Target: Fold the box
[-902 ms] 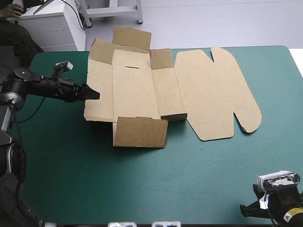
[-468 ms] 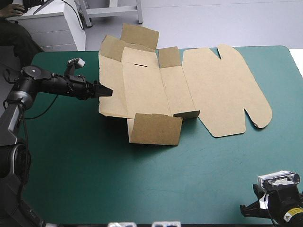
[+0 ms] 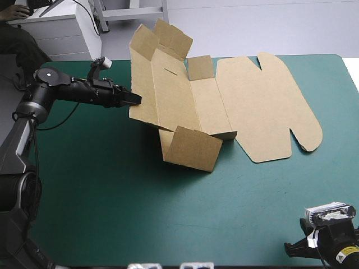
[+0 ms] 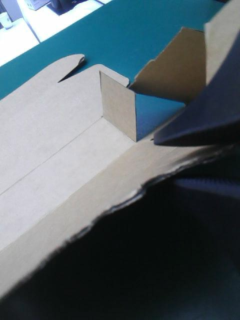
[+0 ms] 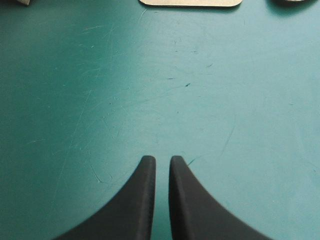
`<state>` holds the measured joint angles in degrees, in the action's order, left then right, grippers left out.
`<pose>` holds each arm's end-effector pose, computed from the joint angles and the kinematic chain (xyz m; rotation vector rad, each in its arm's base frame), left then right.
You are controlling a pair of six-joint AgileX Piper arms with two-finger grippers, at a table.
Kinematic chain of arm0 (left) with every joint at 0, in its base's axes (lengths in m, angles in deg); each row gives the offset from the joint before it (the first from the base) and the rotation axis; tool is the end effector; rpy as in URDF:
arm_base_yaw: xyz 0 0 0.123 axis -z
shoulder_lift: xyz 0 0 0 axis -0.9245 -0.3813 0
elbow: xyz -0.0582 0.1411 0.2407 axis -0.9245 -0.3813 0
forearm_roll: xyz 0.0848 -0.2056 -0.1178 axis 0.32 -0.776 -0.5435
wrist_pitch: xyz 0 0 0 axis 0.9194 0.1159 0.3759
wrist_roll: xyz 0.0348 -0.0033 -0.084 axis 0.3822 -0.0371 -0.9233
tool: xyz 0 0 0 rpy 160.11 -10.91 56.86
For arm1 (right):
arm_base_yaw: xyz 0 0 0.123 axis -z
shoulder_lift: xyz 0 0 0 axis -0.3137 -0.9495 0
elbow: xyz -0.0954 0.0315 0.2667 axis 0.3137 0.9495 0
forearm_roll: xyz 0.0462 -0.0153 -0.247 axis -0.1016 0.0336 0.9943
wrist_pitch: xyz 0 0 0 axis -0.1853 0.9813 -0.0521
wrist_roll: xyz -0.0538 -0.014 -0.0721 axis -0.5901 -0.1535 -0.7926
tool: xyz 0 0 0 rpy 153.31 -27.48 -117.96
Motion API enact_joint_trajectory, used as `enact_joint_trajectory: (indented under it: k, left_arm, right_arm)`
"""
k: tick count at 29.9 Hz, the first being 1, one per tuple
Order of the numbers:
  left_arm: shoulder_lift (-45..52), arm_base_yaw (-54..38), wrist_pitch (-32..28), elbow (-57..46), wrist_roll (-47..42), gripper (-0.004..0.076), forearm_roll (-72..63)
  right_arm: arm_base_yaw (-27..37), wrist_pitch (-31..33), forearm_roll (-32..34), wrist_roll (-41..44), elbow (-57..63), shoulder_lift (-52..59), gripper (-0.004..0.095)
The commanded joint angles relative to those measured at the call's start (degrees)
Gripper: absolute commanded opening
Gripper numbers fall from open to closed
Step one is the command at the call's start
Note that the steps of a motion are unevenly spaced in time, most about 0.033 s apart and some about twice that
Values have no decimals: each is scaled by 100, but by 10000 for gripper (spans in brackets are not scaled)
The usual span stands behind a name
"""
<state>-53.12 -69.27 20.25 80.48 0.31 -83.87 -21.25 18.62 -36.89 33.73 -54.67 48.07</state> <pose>0.3817 -0.0605 0.3381 0.5247 2.2941 -1.0516 0.0308 0.0124 0.2674 -0.2857 2.2875 0.0902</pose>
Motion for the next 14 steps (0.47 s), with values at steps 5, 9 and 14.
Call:
enact_joint_trajectory:
  k: [5,9,14]
  left_arm:
    - [274,280,248,517,-60,-7,-511]
    - [274,280,259,517,-232,-7,-269]
    - [274,280,377,517,-301,-7,35]
  right_arm:
    - [-25,-333,-10,-20,-144,-100,89]
    - [-25,-333,-10,-20,-144,-100,89]
    - [-25,-333,-10,-20,-144,-100,89]
